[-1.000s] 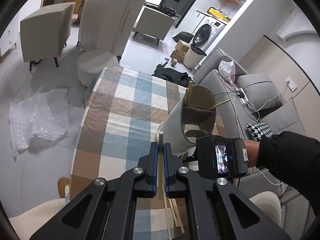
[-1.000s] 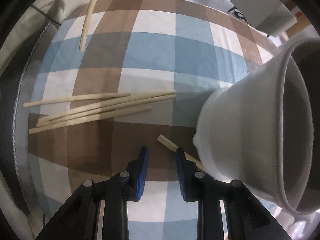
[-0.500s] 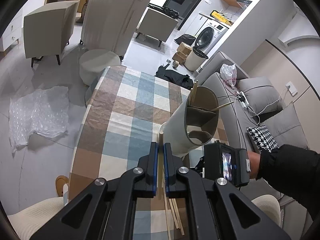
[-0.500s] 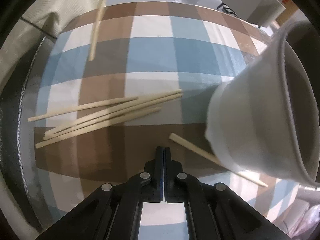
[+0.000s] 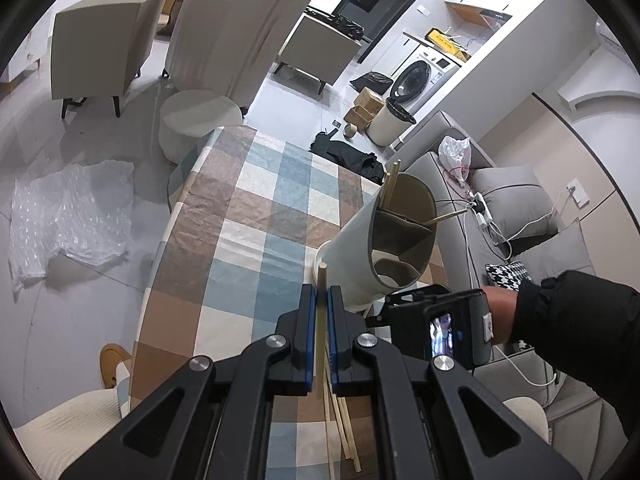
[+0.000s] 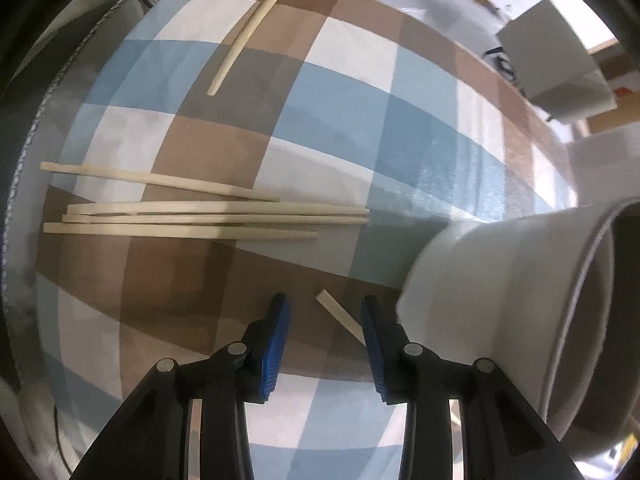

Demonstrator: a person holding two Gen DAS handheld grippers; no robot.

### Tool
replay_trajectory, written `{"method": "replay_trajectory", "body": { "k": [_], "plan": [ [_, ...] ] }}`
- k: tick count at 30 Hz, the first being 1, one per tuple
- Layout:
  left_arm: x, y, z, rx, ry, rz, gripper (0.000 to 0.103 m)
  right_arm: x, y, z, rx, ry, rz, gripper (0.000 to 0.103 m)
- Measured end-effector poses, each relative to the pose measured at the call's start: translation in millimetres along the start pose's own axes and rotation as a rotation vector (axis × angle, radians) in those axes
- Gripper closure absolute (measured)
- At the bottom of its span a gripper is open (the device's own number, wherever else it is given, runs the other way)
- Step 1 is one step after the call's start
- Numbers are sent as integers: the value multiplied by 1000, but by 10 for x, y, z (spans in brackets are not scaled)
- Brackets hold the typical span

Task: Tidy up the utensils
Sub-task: 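Lower the right tool to the chopstick pile and close on a chopstick, then lift the chopstick in the right tool up above the holder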

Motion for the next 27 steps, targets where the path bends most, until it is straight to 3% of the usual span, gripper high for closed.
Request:
{"method": "replay_trajectory", "body": {
  "k": [5, 12, 15, 20, 27],
  "plan": [
    [-5, -24, -16, -14, -6, 8, 102, 79, 180, -3, 31, -2, -87, 57],
    [10, -5, -12, -4, -11, 13, 102, 148, 358, 43, 194, 39, -199, 63],
    [19, -14, -8, -3, -11, 4, 102, 151, 415, 35, 238, 57, -201, 64],
    [17, -6, -17, 2, -1, -6, 102, 66, 354, 67, 277, 54, -199, 94],
    [14, -6, 3, 12, 0, -14, 102, -18, 221, 54, 381, 37, -149, 98]
  ]
}}
Point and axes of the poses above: each gripper's, at about its wrist camera, not at the fingertips, and x roughly the way its jaws point, y to its right, z to its underside, the point moved 9 cm from there along x, roughly the way its jaws point, and after that the axes turned 11 degrees about -x, right-handed, at the moved point
